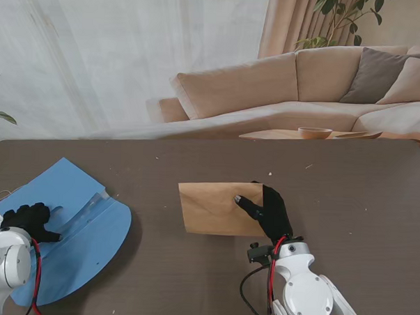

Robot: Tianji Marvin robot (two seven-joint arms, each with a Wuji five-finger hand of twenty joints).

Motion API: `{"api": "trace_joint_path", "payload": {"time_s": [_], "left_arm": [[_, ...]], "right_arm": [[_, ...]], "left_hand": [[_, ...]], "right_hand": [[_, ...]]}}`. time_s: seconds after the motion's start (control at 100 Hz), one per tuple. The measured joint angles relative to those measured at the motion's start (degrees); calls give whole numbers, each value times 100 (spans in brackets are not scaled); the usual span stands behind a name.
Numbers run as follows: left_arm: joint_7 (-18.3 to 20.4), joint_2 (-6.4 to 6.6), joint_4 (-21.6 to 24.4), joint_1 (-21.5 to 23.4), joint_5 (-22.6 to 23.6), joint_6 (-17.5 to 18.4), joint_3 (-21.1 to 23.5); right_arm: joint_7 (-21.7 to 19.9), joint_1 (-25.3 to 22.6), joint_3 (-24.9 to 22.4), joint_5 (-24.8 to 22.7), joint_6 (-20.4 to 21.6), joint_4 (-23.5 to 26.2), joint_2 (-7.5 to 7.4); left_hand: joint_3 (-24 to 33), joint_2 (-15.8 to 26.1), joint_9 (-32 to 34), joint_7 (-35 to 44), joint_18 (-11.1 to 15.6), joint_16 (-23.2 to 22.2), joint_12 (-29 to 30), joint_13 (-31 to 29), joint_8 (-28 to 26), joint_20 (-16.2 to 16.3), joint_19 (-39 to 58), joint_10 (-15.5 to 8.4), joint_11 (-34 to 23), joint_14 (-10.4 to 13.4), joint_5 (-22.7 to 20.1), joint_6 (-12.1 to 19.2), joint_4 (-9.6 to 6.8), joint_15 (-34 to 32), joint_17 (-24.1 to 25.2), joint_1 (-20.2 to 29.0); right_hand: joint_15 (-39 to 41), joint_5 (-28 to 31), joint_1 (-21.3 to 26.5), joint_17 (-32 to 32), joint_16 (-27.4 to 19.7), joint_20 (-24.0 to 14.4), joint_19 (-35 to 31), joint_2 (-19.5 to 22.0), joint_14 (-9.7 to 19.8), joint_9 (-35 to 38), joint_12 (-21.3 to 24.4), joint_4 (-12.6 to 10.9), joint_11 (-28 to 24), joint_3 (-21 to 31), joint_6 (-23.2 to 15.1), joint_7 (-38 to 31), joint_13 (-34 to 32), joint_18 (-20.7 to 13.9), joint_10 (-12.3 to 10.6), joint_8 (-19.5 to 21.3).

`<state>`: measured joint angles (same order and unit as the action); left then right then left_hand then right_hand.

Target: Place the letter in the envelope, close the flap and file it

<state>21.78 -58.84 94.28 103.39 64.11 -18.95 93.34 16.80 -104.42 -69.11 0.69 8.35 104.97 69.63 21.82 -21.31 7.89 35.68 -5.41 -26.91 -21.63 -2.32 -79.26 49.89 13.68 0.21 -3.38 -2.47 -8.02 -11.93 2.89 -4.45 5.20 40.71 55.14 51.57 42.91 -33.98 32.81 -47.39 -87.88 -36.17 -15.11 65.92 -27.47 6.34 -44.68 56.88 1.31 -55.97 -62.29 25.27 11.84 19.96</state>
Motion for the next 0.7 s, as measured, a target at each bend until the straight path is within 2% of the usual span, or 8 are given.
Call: {"api": "trace_joint_path", "payload": {"time_s": [0.14, 0.24, 0.33, 0.36, 0.47, 0.56, 0.61, 0.7], "left_arm": [[-105, 0, -49, -26, 92, 5, -49], [-151, -2, -64, -34, 164, 5, -70], [-180, -4, -69, -36, 187, 1, -83], [-184, -4, -70, -36, 197, 0, -86], [-271, -10, -75, -30, 274, 5, -94], [-350, -19, -64, 4, 288, 28, -74], [-426, -26, -44, 40, 249, 35, -52], [-564, -42, 8, 129, 150, 83, 9]], "right_arm": [[-9, 1, -3, 30, 0, 0, 0], [-14, 1, -4, 44, 0, 0, 0], [-18, 0, -8, 47, 1, 0, 0], [-20, 0, -8, 48, 1, 0, 0], [-23, -1, -10, 52, 2, 0, 0], [-24, -1, -11, 55, 3, 0, 0], [-24, -1, -11, 60, 3, 0, 0], [-24, -1, -11, 69, 4, 0, 0]], "left_hand": [[174, -10, 1, -121, 0, -47, -350, 0, -208, 43, 37, -15, 0, 0, 46, 239, 0, -9, 0, 196], [280, -72, 1, -48, 0, -123, -589, 0, -284, 141, 59, -51, 0, 0, 46, 244, 0, -18, 0, 370], [310, -72, 1, -20, 0, -174, -605, 0, -249, 154, 59, -53, 0, 0, 46, 246, 0, -21, 2, 438], [305, -72, 1, -347, 1, -175, -476, 0, -84, 154, 59, -53, 0, 0, 46, 247, 0, -21, 2, 438], [-10, -72, 1, -1742, 1, -29, 394, 0, 912, 144, 40, -62, 137, 0, 46, 250, 0, 5, 2, 438], [-255, -71, 1, -2400, 0, 267, 895, -1, 2562, -58, -16, -72, 211, 0, 16, 246, 0, 59, 1, 438], [-281, -71, 1, -2675, 1, 436, 1076, -1, 3465, -159, -51, -97, 217, -1, -233, 234, 0, 96, -2, 438], [-304, -71, 1, -2742, 1, 649, 1210, -1, 4329, -299, -107, -134, 219, -4, -705, 170, 0, 149, -12, 438]], "right_hand": [[1, 0, 0, 0, 0, 0, -1, 0, -1, 0, 0, 0, 0, 0, 0, 0, 0, 0, 0, 0], [1, 0, 0, 0, 0, 0, -1, 0, -1, 0, 0, 0, 0, 0, 0, 0, 0, 0, 0, 0], [1, 0, 0, 1, 0, 0, -1, 0, -1, 0, 0, 0, 0, 0, 0, 0, 0, 0, 0, 0], [1, 0, 0, 1, 0, 0, -1, 0, -1, 0, 0, 0, 0, 0, 0, 0, 0, 0, 0, 0], [1, 0, 0, 1, 0, 0, -1, 0, -1, 0, 0, 0, 0, 0, 0, 0, 0, 0, 0, 0], [1, 0, 0, 2, 0, 0, -1, 0, -1, 0, 0, 0, 0, 0, 0, 0, 0, 0, 0, 0], [1, 0, 0, 9, 0, 0, -1, 0, -1, 0, 0, 0, 0, 0, 0, 0, 0, 0, 0, 0], [1, 0, 0, 47, 0, 0, -1, 0, -1, 0, 0, 0, 0, 0, 0, 0, 0, 0, 0, 0]]}}
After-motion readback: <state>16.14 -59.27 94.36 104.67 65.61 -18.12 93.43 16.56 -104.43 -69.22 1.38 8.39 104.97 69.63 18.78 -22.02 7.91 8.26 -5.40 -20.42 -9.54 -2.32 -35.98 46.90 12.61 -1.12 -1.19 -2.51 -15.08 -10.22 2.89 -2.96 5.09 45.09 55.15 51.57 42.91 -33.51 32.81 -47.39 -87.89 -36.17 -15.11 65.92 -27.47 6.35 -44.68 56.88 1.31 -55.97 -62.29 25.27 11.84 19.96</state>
